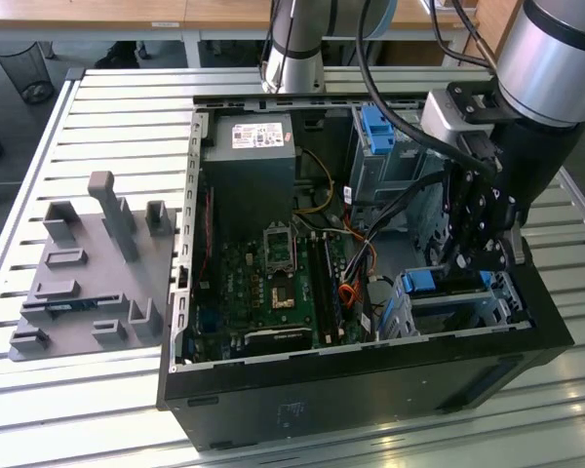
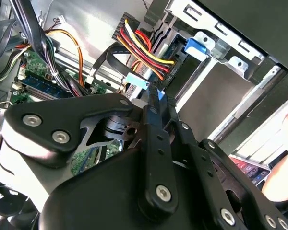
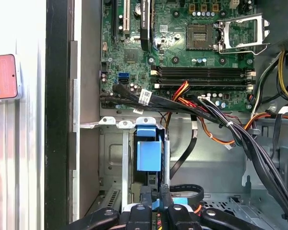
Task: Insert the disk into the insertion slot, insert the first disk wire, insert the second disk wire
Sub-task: 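Insert the second disk wire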
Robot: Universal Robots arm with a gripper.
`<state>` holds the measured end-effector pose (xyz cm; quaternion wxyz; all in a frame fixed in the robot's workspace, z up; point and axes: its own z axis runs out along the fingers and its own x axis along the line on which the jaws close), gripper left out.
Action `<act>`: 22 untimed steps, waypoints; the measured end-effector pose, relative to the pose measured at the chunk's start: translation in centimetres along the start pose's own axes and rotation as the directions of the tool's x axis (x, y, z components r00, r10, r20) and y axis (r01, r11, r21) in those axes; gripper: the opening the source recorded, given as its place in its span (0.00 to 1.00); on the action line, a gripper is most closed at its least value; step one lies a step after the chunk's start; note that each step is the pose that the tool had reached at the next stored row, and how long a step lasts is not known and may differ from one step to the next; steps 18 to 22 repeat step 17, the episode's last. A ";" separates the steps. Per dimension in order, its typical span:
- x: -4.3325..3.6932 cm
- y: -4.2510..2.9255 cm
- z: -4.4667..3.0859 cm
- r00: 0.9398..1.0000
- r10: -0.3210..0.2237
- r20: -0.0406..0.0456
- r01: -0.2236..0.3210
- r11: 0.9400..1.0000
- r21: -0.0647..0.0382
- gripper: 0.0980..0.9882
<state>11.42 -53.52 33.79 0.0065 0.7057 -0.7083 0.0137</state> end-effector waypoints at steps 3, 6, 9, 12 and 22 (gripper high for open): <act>0.01 -0.01 -0.28 1.000 0.000 0.000 0.000 1.000 -0.002 0.13; 0.02 -0.01 -0.45 1.000 0.000 0.000 0.000 1.000 -0.004 0.04; 0.02 -0.01 -0.57 1.000 0.000 0.000 0.000 1.000 -0.005 0.01; 0.02 -0.01 -0.65 1.000 0.000 0.000 0.000 1.000 -0.006 0.01; 0.02 -0.01 -0.67 1.000 0.000 0.000 0.000 1.000 -0.006 0.01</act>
